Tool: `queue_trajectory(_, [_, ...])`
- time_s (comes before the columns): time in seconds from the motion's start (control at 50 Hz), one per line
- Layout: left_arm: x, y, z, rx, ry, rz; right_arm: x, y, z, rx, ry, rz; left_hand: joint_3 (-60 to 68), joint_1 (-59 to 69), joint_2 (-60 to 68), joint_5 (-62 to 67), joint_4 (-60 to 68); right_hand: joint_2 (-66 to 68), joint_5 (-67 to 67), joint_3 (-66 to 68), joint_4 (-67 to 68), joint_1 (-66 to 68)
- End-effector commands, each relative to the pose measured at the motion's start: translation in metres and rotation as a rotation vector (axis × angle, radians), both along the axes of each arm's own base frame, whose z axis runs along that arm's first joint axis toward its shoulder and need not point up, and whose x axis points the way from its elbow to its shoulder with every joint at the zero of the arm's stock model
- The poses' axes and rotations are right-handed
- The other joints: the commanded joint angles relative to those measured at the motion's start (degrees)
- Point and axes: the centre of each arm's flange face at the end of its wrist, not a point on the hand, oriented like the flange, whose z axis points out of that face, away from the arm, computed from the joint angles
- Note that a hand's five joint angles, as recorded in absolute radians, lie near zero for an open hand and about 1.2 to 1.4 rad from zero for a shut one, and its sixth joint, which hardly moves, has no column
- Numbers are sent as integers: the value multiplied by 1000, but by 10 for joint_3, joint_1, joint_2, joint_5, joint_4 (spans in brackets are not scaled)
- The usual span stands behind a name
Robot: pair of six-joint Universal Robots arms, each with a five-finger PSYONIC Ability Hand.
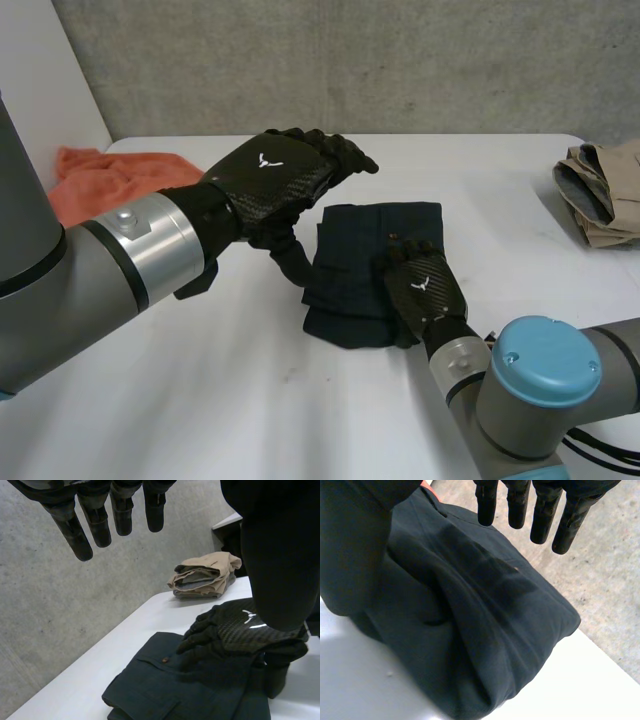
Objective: Fold the laundry.
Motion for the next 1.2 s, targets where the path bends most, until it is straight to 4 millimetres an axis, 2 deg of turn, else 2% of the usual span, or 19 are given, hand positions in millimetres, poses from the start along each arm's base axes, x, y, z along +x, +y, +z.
queue_trajectory(0.02, [2, 3, 2, -4, 4, 0, 8, -11, -3, -103, 34, 8, -16, -16, -12, -21, -14, -25, -35, -18, -32, 8])
queue_trajectory(0.18, [2, 2, 2, -4, 4, 5, 19, -29, -10, -138, 55, 8, -16, -16, -12, -21, -14, -25, -35, -18, -32, 8])
queue_trajectory(0.44, [6, -3, -1, 5, 0, 24, 38, -61, -6, -166, 38, 13, -16, -16, -12, -21, -14, -25, -35, -18, -32, 8])
queue_trajectory(0.52, [8, -5, -3, 11, -2, 32, 43, -69, -9, -133, 52, 19, -16, -16, -12, -21, -14, 36, 26, 43, 29, 69])
queue_trajectory(0.6, [10, -6, -5, 17, -7, 36, 49, -77, -7, -129, 49, 29, -16, -16, -12, -21, -14, 181, 171, 188, 174, 214])
queue_trajectory(0.64, [10, -5, -6, 21, -7, 35, 53, -80, -5, -126, 45, 58, -16, -16, -12, -21, -14, 355, 345, 362, 348, 388])
queue_trajectory(0.66, [10, -6, -7, 22, -10, 36, 55, -81, -3, -116, 44, 84, -16, -16, -12, -21, -14, 518, 508, 524, 510, 551])
queue_trajectory(0.7, [10, -5, -8, 26, -10, 36, 56, -82, -1, -104, 49, 99, -16, -16, -12, -21, -14, 615, 605, 621, 607, 648])
queue_trajectory(0.72, [10, -5, -7, 25, -10, 36, 53, -86, 1, -92, 54, 98, -16, -16, -12, -21, -14, 675, 665, 681, 667, 707])
queue_trajectory(0.86, [12, -6, -5, 18, -6, 45, 26, -107, 16, -39, 78, 59, -16, -16, -12, -21, -14, 675, 665, 682, 668, 708])
queue_trajectory(1.0, [16, -9, -1, 7, 0, 59, -24, -151, 41, -72, 68, 5, -16, -16, -12, -21, -14, 675, 665, 682, 668, 708])
queue_trajectory(1.02, [16, -8, -1, 9, 0, 58, -37, -163, 51, -98, 58, 5, -16, -16, -12, -21, -14, 675, 665, 682, 668, 708])
queue_trajectory(1.16, [16, -8, -1, 7, 0, 58, -68, -198, 90, -237, 10, 123, -16, -16, -12, -21, -14, 675, 665, 682, 668, 708])
queue_trajectory(1.2, [15, -7, -1, 8, 3, 55, -84, -215, 109, -307, 2, 131, -16, -16, -12, -21, -14, 675, 665, 682, 668, 708])
